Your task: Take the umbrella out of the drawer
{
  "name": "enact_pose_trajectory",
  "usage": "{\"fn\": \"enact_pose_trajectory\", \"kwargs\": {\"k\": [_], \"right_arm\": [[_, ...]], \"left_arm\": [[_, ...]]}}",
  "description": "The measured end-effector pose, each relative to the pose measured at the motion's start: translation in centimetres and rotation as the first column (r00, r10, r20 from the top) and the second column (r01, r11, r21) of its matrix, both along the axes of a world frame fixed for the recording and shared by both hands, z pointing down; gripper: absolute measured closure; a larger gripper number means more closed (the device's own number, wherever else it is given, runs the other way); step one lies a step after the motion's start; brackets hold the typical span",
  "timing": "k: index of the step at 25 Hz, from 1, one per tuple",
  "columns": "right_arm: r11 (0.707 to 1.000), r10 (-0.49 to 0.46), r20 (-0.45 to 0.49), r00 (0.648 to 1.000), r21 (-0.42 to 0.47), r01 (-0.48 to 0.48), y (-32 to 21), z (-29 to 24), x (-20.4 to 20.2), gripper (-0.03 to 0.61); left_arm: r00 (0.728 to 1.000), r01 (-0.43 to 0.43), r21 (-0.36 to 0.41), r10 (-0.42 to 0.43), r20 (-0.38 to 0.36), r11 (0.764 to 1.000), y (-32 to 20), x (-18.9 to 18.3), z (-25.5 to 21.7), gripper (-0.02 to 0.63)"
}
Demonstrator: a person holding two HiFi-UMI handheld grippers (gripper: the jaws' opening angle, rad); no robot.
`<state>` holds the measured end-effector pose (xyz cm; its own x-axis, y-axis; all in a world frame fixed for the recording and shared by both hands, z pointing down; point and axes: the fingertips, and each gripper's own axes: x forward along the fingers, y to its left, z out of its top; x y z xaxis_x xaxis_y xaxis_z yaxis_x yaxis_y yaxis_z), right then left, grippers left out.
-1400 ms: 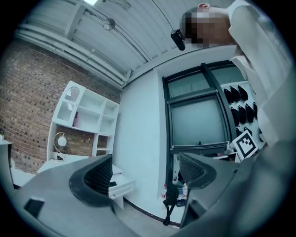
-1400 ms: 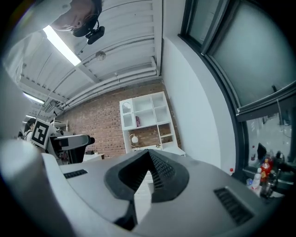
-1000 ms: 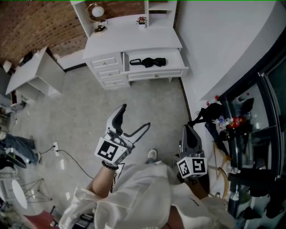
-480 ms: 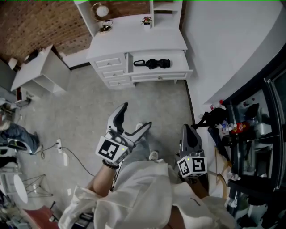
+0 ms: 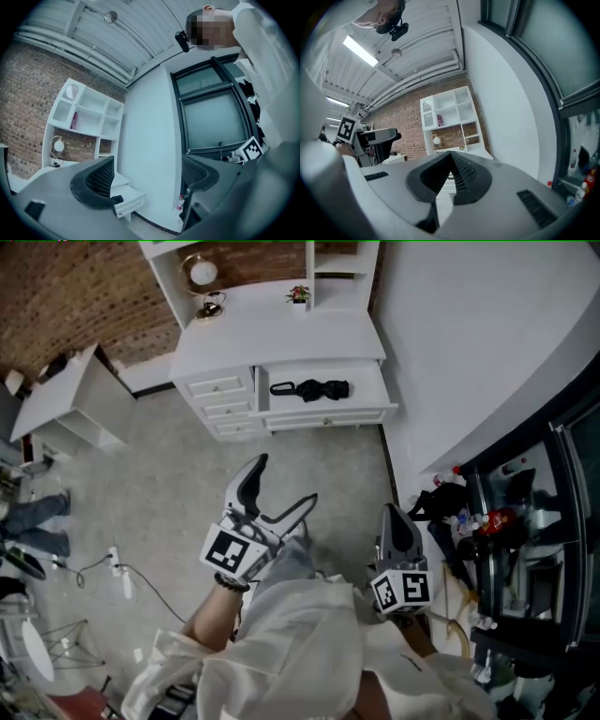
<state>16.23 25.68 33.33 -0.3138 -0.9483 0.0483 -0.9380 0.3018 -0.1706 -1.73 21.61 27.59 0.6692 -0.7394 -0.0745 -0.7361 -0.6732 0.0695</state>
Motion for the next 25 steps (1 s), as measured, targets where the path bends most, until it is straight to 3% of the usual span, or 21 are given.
{"fn": "enact_pose_trajectory", "kwargs": {"k": [9, 15, 25], "right_arm": [[1.0, 0.011, -0.027, 1.0, -0.014, -0.012, -11.5, 0.4, -2.9, 0.561], [0.999, 0.043, -0.028, 0.999, -0.026, -0.043, -18.9, 0.2, -4.7, 0.561], [0.997, 0.061, -0.047, 0.997, -0.05, -0.063, -25.7, 0.7, -8.4, 0.561]], "left_arm": [[0.999, -0.019, -0.001, 0.019, -0.04, 1.0, -12.1, -2.7, 1.0, 0.184], [0.998, -0.044, -0.052, 0.042, -0.036, 0.998, -19.7, -4.5, 2.2, 0.184], [0.996, -0.078, -0.075, 0.074, -0.056, 0.994, -27.2, -7.5, 3.6, 0.184]]}}
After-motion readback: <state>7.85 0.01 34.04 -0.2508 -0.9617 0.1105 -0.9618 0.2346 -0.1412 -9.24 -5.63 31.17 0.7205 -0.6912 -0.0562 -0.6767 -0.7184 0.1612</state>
